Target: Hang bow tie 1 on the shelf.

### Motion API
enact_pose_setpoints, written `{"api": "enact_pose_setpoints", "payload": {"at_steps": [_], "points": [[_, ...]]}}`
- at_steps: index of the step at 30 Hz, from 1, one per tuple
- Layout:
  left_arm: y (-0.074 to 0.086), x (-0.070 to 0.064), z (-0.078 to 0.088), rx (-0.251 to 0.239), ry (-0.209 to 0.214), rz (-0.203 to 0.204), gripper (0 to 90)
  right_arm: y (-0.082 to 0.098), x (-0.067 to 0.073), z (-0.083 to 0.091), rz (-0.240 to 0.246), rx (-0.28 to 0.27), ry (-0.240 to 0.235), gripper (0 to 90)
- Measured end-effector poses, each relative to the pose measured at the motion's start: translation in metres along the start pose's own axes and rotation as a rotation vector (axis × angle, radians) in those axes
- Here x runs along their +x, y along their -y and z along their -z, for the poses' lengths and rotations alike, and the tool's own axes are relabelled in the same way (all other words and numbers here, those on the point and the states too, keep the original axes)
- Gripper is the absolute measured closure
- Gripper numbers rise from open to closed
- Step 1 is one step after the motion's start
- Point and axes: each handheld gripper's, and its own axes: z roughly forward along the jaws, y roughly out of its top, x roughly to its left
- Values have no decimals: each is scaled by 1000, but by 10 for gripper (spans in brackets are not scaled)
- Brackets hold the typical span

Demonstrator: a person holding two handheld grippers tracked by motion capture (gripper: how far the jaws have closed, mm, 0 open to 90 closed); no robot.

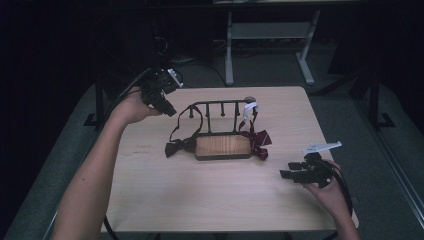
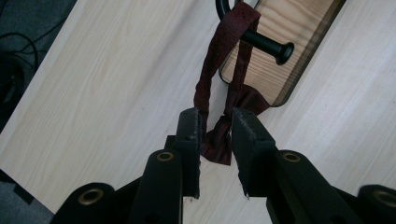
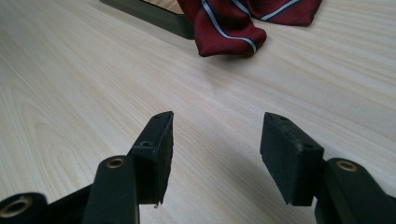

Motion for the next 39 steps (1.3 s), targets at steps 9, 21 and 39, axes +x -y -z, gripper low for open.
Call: {"api": "enact_pose_setpoints", "payload": {"at_steps": [9,21,39], "points": [[13,-9,1,-30,15,2,707,0,-1,1,-4,-2,3,438],[32,-25,3,-66,20,-9,655,1,-2,2,-3,-9,6,432],[82,-58,-11,-154,27,10,568,1,-2,4,-11,-11,7,429]]}}
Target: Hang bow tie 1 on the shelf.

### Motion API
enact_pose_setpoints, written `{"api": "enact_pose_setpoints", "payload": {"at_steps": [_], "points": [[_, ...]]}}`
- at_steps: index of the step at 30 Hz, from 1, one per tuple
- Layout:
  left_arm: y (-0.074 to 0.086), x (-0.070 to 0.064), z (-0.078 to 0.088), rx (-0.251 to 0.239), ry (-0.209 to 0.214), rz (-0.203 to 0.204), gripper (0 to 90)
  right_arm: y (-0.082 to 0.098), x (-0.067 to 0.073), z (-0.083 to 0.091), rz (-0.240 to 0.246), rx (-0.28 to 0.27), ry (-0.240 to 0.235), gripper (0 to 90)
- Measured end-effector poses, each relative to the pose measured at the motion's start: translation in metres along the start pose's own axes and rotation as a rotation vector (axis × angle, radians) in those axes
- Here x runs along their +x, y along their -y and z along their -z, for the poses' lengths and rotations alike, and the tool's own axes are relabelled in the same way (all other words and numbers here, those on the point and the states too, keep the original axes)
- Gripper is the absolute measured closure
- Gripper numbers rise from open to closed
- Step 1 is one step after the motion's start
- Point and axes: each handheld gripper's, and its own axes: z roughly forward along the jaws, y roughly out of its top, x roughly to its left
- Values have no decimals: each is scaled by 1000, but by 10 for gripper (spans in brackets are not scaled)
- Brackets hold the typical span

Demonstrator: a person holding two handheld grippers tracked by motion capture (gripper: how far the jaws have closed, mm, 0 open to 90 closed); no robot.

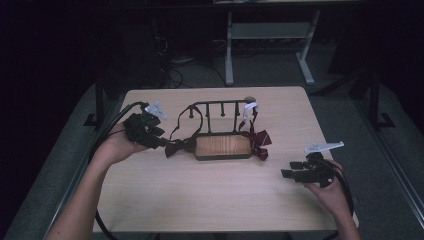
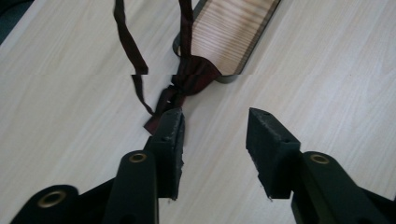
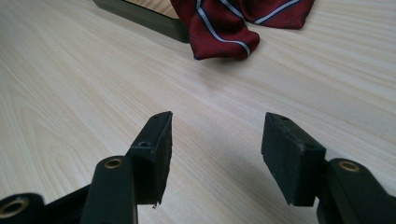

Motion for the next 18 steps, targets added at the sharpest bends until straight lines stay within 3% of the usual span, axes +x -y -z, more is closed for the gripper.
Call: {"api": "enact_pose_setpoints", "payload": {"at_steps": [18], "points": [[43,-26,-28,-40,12,36,416,0,0,1,9,-11,4,428]]}}
